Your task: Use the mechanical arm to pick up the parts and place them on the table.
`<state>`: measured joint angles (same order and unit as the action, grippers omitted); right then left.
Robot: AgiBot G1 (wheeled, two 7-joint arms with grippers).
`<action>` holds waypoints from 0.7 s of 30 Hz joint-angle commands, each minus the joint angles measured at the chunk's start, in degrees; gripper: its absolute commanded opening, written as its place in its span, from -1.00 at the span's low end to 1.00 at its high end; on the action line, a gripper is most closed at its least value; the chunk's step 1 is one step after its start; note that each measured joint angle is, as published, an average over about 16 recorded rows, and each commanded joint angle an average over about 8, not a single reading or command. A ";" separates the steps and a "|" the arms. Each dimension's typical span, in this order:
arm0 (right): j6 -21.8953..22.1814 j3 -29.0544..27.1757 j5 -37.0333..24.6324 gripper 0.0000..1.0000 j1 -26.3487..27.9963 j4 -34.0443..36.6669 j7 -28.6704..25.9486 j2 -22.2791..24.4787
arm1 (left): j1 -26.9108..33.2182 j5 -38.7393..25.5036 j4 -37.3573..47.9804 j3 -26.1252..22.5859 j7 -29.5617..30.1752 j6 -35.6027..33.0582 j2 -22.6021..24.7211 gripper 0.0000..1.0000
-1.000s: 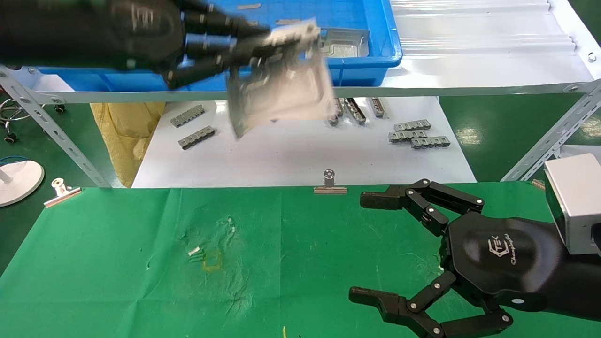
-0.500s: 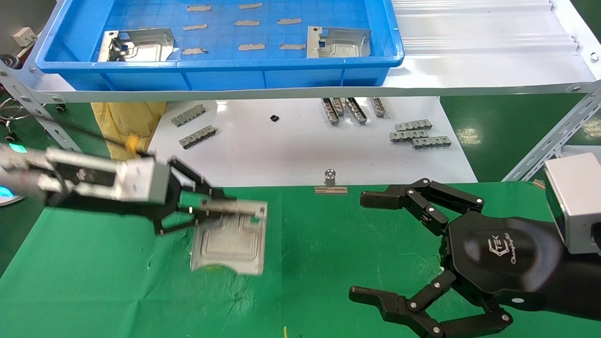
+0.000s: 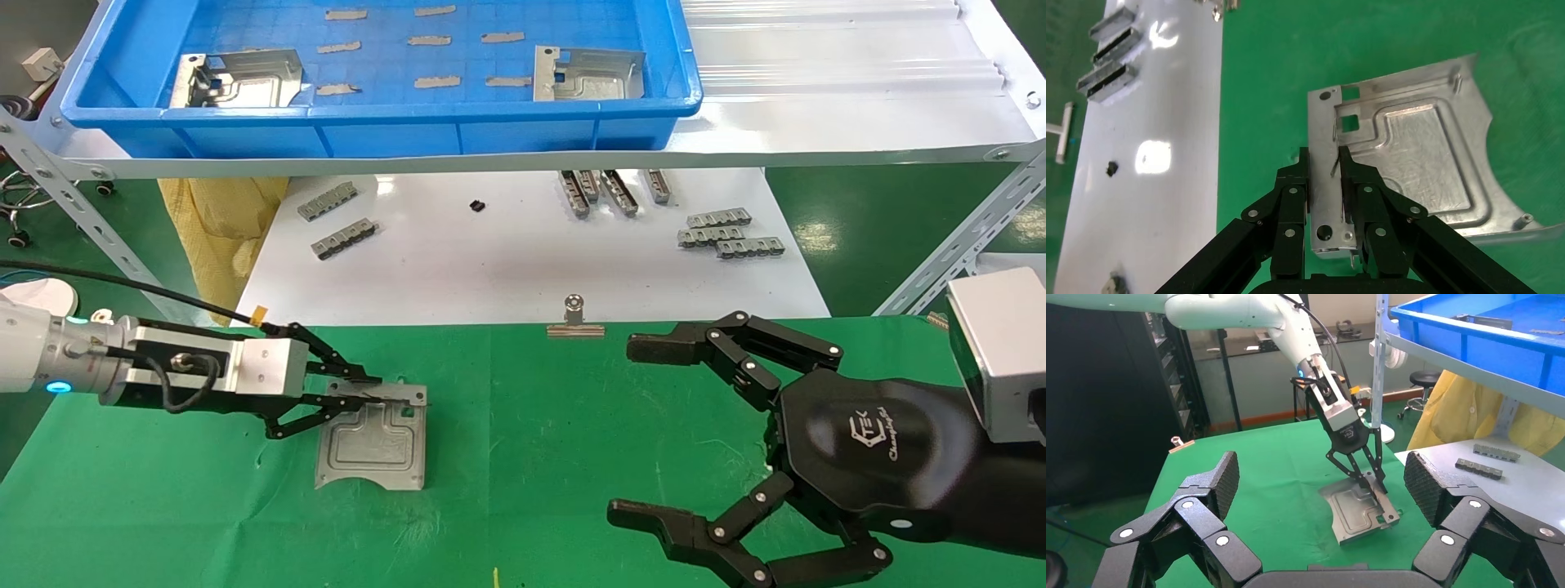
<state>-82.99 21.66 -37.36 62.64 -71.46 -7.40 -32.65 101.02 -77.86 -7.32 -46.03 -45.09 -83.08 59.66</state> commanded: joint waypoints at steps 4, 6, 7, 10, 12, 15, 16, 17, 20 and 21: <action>0.00 0.00 0.00 1.00 0.00 0.00 0.00 0.00 | 0.25 -0.10 2.61 0.02 -1.78 1.53 0.71 1.00; 0.00 0.00 0.00 1.00 0.00 0.00 0.00 0.00 | 0.47 0.17 3.39 0.22 -1.81 1.59 0.79 1.00; 0.00 0.00 0.00 1.00 0.00 0.00 0.00 0.00 | 0.59 0.43 3.78 0.40 -1.68 1.45 0.77 1.00; 0.00 0.00 0.00 1.00 0.00 0.00 0.00 0.00 | 0.89 1.53 5.05 1.14 -0.64 0.09 0.53 1.00; 0.00 0.00 0.00 1.00 0.00 0.00 0.00 0.00 | 0.92 2.41 5.98 1.74 0.55 -1.67 0.21 1.00; 0.00 0.00 0.00 1.00 0.00 0.00 0.00 0.00 | 0.47 4.07 7.72 2.89 3.20 -4.76 -0.48 1.00; 0.00 0.00 0.00 1.00 0.00 0.00 0.00 0.00 | 0.26 4.58 8.26 3.25 4.07 -5.61 -0.70 1.00; 0.00 0.00 0.00 1.00 0.00 0.00 0.00 0.00 | 0.08 5.01 8.72 3.55 4.80 -6.31 -0.90 1.00; 0.01 0.00 0.00 1.00 0.00 0.01 0.00 0.00 | -0.82 6.60 10.45 4.72 7.46 -7.61 -1.54 1.00; 0.01 0.00 0.00 1.00 -0.01 0.01 0.00 0.00 | -1.08 7.03 10.90 5.04 8.08 -7.79 -1.69 1.00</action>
<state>-82.98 21.66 -37.36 62.63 -71.45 -7.40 -32.65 100.22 -71.37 2.99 -41.40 -38.08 -90.29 58.20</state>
